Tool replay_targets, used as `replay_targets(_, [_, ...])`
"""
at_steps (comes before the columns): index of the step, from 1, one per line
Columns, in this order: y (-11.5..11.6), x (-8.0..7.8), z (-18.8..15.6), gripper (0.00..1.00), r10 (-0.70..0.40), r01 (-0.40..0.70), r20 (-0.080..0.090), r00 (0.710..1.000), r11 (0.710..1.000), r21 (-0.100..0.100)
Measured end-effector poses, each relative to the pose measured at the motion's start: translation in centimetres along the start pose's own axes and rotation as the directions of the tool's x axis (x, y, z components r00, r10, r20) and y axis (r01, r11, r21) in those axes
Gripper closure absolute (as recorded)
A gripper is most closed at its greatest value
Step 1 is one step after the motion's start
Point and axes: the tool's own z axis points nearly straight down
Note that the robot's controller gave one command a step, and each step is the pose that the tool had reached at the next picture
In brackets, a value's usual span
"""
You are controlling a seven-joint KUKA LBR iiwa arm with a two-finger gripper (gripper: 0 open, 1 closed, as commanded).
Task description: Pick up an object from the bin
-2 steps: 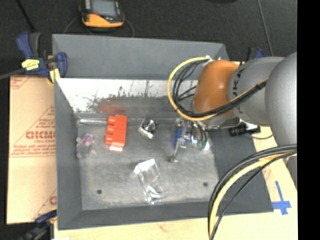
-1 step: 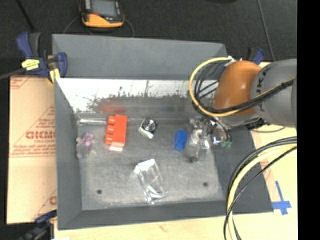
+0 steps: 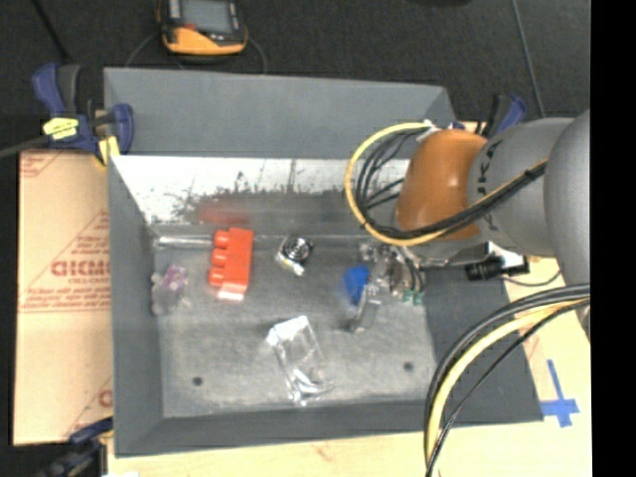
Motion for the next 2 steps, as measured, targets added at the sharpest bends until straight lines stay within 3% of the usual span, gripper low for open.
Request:
replay_targets(1, [-0.2, 0.0, 0.0, 1.00, 0.000, 0.000, 0.000, 1.000, 1.000, 0.002])
replay_targets(2, [-0.2, 0.5, -14.3, 1.00, -0.006, 0.006, 0.010, 1.000, 1.000, 0.000])
